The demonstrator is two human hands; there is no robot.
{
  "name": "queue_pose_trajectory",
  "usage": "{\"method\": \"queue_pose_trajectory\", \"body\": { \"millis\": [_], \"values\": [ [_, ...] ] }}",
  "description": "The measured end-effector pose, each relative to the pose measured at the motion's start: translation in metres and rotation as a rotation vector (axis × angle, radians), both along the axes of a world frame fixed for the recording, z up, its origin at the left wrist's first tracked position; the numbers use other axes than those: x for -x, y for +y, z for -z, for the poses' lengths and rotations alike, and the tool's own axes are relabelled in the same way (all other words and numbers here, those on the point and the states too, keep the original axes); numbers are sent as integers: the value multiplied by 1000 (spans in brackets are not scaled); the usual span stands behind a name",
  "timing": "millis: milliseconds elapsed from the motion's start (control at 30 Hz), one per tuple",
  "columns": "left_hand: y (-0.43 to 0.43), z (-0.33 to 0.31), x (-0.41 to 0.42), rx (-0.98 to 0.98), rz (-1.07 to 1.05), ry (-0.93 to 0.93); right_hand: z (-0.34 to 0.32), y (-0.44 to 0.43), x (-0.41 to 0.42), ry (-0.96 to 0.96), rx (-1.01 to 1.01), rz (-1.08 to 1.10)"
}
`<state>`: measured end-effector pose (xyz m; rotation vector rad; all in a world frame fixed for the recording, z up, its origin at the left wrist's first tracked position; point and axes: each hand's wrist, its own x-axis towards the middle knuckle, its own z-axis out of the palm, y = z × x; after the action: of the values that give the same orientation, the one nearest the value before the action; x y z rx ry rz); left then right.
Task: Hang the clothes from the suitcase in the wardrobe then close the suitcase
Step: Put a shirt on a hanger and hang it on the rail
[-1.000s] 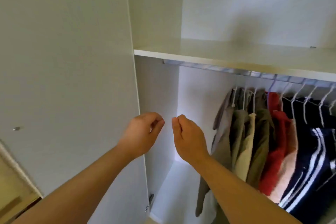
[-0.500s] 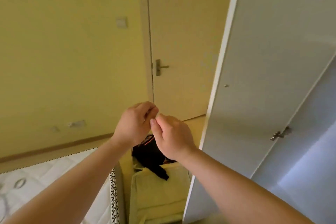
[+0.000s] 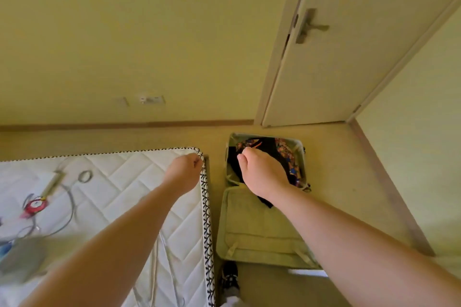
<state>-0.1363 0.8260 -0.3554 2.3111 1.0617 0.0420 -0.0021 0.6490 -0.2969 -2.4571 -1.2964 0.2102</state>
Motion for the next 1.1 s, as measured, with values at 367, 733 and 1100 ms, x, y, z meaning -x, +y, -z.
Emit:
{"method": "queue_pose_trajectory", "body": {
  "millis": [367,733,1100],
  "values": [
    [29,241,133,301,-255,591,208,123,87,234,503,-383],
    [-26,384,187,573,-556,515,367,101,156,378,843,-476],
    [-47,325,122,196,-892,231,376,103,121,501,834,-303]
  ]
}}
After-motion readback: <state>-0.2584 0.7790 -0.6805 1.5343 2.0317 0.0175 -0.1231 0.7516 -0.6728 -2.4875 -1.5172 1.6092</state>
